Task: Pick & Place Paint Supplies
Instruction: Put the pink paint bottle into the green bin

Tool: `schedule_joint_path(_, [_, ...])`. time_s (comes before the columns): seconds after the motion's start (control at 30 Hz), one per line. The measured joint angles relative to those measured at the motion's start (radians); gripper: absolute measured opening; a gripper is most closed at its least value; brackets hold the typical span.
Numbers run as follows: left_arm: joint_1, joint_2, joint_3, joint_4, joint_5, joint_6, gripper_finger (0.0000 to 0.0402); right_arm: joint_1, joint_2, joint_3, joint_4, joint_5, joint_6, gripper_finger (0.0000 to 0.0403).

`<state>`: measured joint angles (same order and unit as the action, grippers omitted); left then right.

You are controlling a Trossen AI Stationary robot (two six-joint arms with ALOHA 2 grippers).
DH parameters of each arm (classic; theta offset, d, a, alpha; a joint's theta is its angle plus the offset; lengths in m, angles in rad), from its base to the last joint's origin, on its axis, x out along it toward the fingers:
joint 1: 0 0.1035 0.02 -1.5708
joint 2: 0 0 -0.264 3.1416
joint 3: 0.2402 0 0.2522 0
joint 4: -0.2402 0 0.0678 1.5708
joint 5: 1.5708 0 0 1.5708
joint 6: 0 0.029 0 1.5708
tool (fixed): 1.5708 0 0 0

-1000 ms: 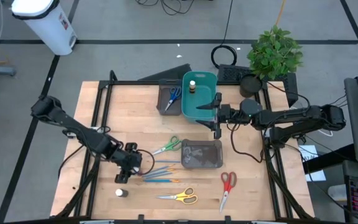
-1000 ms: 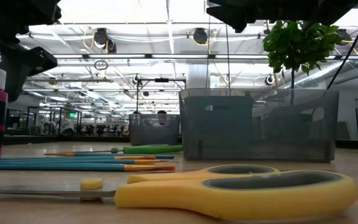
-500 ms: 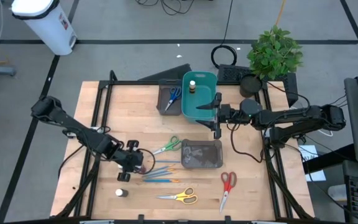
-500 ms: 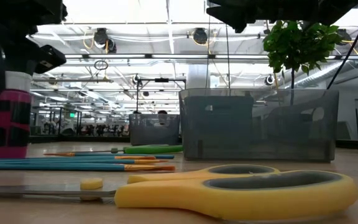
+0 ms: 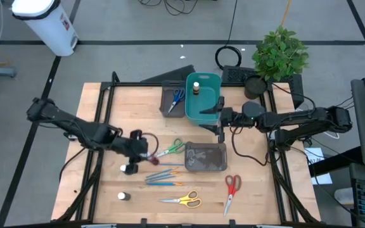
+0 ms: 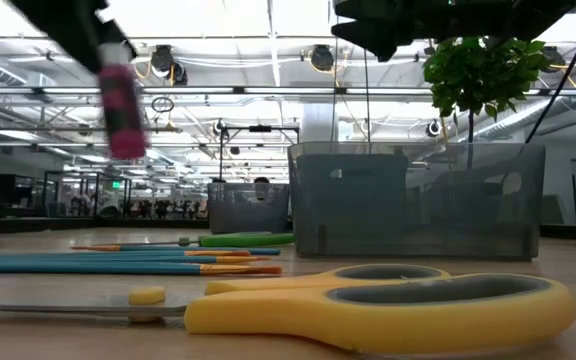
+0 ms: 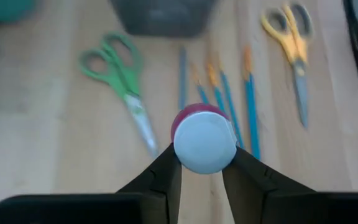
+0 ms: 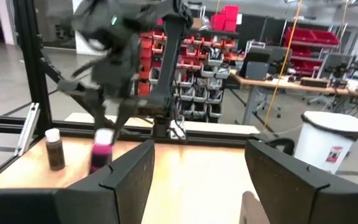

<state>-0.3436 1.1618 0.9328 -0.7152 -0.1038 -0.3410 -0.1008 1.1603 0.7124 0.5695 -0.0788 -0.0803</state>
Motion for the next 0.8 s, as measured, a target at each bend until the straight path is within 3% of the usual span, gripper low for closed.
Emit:
schedule_joint_path(0.23, [0.135,0.050,0.174,-0.016,-0.003,0.248,0.0089,0.015,0.000,0.000,-0.043,0.008,0.016,0.0242])
schedule_joint_path(0.4, [0.247,0.141,0.296,0.034,-0.055,0.407,0.0088,0.041,0.031,0.001,-0.054,0.100,0.008,0.0243])
schedule_joint_path(0.63, [0.345,0.314,0.463,0.030,-0.055,0.508,0.0090,0.051,0.148,0.001,-0.003,0.105,0.011,0.0243])
schedule_joint_path(0.8, [0.373,0.381,0.509,-0.019,-0.054,0.560,0.0091,0.050,0.179,0.001,0.011,0.108,-0.030,0.0243])
